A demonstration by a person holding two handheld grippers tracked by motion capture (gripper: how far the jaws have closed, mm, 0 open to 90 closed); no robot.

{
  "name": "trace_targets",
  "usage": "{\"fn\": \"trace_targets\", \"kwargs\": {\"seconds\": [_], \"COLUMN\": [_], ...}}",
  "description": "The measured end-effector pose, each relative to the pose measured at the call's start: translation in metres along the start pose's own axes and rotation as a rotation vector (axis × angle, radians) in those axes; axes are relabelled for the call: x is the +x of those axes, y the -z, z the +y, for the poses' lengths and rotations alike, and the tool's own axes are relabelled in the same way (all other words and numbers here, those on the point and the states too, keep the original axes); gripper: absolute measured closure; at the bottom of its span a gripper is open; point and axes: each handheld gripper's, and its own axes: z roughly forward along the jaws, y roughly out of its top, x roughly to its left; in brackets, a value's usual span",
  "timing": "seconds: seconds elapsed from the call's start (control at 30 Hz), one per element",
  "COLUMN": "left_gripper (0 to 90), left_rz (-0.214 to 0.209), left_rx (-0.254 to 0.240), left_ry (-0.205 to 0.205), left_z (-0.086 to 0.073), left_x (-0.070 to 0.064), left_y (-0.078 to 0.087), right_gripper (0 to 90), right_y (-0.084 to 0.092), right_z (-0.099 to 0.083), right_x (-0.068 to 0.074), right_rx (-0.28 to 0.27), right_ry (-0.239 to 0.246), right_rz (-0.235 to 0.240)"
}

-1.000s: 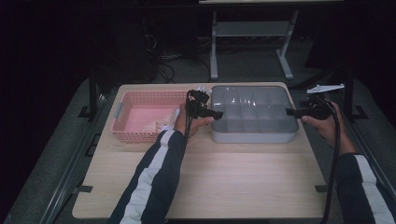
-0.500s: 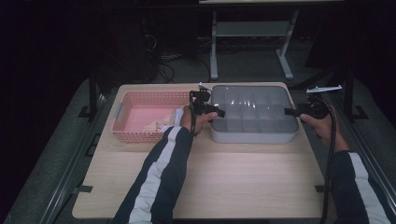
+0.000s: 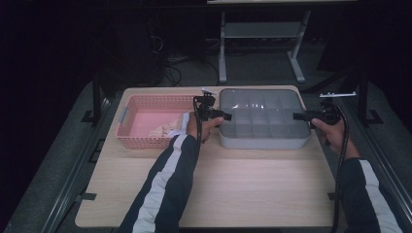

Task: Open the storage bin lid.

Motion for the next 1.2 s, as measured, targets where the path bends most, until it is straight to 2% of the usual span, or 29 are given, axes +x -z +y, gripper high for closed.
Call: {"fn": "trace_targets", "kwargs": {"seconds": [0.1, 0.2, 0.23, 0.27, 0.3, 0.33, 0.37, 0.4, 0.43, 0.47, 0.57, 0.63, 0.67, 0.77, 0.83, 0.87, 0.9, 0.93, 0.97, 1.03, 1.17, 1.2], "left_gripper": [39.9, 44.9, 46.3, 48.3, 49.8, 49.9, 51.3, 54.1, 56.0, 59.3, 63.5, 65.9, 67.7, 72.2, 75.0, 75.0, 77.0, 77.3, 77.3, 77.3, 77.5, 77.4], "left_rz": [-0.001, -0.01, -0.01, -0.013, -0.013, -0.028, -0.021, -0.021, -0.046, -0.046, -0.089, -0.095, -0.126, -0.161, -0.171, -0.194, -0.209, -0.209, -0.222, -0.222, -0.249, -0.256], "left_rx": [-0.021, -0.088, -0.088, -0.129, -0.129, -0.158, -0.189, -0.189, -0.226, -0.226, -0.258, -0.262, -0.285, -0.332, -0.337, -0.354, -0.372, -0.372, -0.381, -0.387, -0.386, -0.381], "left_ry": [-0.003, 0.0, 0.0, 0.005, 0.005, 0.01, 0.01, 0.01, 0.029, 0.029, 0.024, 0.019, 0.026, 0.03, 0.026, 0.022, 0.023, 0.023, 0.01, 0.007, 0.006, 0.011], "left_z": [-0.001, -0.003, -0.003, -0.006, -0.006, -0.008, -0.01, -0.01, -0.014, -0.014, -0.021, -0.023, -0.028, -0.035, -0.036, -0.04, -0.043, -0.043, -0.047, -0.052, -0.058, -0.061], "left_x": [-0.001, -0.003, -0.003, -0.004, -0.004, -0.004, -0.004, -0.004, -0.001, -0.001, 0.002, 0.003, 0.005, 0.006, 0.006, 0.006, 0.004, 0.004, 0.002, -0.001, -0.001, -0.001], "left_y": [0.004, 0.017, 0.017, 0.024, 0.024, 0.029, 0.036, 0.036, 0.044, 0.044, 0.056, 0.058, 0.064, 0.076, 0.079, 0.085, 0.091, 0.091, 0.099, 0.106, 0.114, 0.117], "right_gripper": [26.9, 31.8, 34.3, 36.1, 36.1, 37.1, 42.2, 45.0, 47.3, 47.3, 56.2, 58.7, 62.6, 68.3, 70.1, 71.4, 73.3, 73.3, 74.1, 74.1, 74.1, 74.2], "right_y": [0.001, 0.005, 0.007, 0.009, 0.009, 0.011, 0.015, 0.018, 0.021, 0.021, 0.033, 0.036, 0.043, 0.054, 0.057, 0.06, 0.068, 0.068, 0.075, 0.078, 0.088, 0.097], "right_z": [0.0, 0.001, 0.002, 0.002, 0.002, 0.003, 0.004, 0.005, 0.006, 0.006, 0.008, 0.009, 0.009, 0.01, 0.01, 0.01, 0.01, 0.01, 0.009, 0.007, 0.002, -0.002], "right_x": [0.0, 0.002, 0.003, 0.003, 0.003, 0.005, 0.008, 0.01, 0.012, 0.012, 0.017, 0.018, 0.022, 0.027, 0.029, 0.03, 0.036, 0.036, 0.042, 0.048, 0.057, 0.064], "right_rx": [-0.007, -0.04, -0.05, -0.06, -0.06, -0.067, -0.081, -0.09, -0.099, -0.099, -0.135, -0.148, -0.178, -0.213, -0.225, -0.234, -0.246, -0.246, -0.252, -0.248, -0.266, -0.276], "right_ry": [-0.01, -0.019, -0.019, -0.017, -0.017, -0.013, -0.008, -0.002, 0.002, 0.002, 0.017, 0.015, 0.015, 0.022, 0.026, 0.03, 0.049, 0.049, 0.067, 0.078, 0.088, 0.103], "right_rz": [-0.004, -0.005, -0.002, 0.007, 0.007, 0.002, 0.011, 0.016, 0.017, 0.017, 0.036, 0.043, 0.062, 0.091, 0.103, 0.11, 0.128, 0.128, 0.136, 0.129, 0.152, 0.161]}}
